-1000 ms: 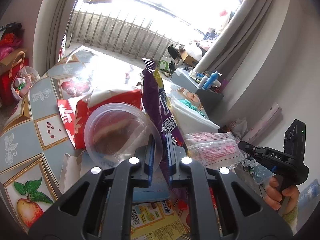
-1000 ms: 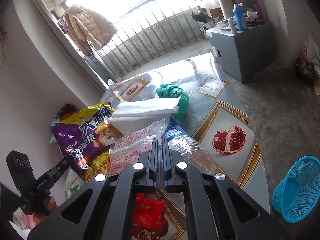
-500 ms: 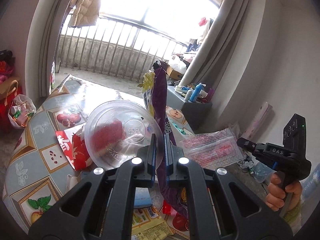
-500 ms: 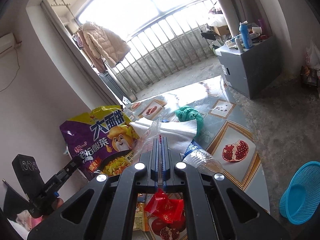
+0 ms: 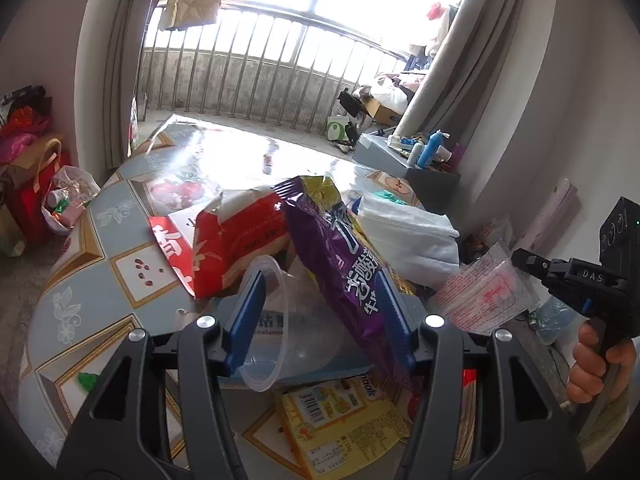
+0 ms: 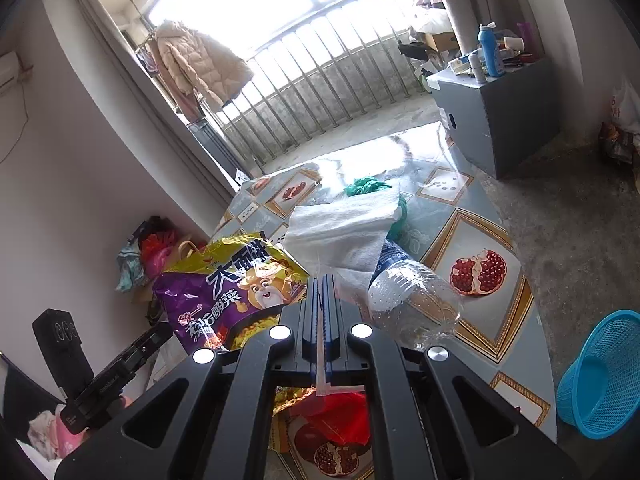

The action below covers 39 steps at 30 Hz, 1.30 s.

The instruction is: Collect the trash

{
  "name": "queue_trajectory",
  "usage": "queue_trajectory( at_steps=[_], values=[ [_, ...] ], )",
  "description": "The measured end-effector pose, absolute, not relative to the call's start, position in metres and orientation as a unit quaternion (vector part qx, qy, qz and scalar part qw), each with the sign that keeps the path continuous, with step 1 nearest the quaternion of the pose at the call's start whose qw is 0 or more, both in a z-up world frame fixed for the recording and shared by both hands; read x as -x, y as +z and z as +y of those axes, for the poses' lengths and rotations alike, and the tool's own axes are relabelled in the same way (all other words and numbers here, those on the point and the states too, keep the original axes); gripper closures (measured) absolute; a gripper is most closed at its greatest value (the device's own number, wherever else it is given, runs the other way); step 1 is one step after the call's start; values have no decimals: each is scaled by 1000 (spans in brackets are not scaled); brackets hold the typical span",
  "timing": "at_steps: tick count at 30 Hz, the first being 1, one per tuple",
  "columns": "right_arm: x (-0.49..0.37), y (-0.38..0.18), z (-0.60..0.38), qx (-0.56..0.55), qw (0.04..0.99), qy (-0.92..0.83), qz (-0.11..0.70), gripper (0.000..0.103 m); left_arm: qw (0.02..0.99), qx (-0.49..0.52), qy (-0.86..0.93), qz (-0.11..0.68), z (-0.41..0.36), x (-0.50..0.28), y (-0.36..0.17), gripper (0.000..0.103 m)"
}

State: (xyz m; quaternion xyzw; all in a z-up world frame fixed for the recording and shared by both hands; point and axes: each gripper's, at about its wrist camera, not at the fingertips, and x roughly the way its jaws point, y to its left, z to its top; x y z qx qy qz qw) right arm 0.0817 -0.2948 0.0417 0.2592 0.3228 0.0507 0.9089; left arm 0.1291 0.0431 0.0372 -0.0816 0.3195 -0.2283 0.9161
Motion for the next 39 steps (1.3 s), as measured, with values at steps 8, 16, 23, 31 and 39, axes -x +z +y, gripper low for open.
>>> queue_trajectory(
  at_steps=[8, 16, 23, 31, 39],
  values=[
    [-86, 42, -290, -256, 909, 54, 323, 100, 905, 138, -240, 324, 59, -151, 49, 49],
    [-86, 44, -292, -261, 908, 52, 322, 100, 880, 173, -259, 359, 47, -177, 42, 91],
    [-61, 66, -299, -281, 915, 64, 284, 100, 891, 154, -282, 321, 44, -144, 88, 100],
    [4, 97, -323, -300, 928, 54, 215, 101, 907, 96, -332, 240, 13, -81, 167, 100],
    [52, 82, -347, -325, 918, 13, 227, 99, 918, 42, -343, 193, -29, -46, 190, 101]
  ],
)
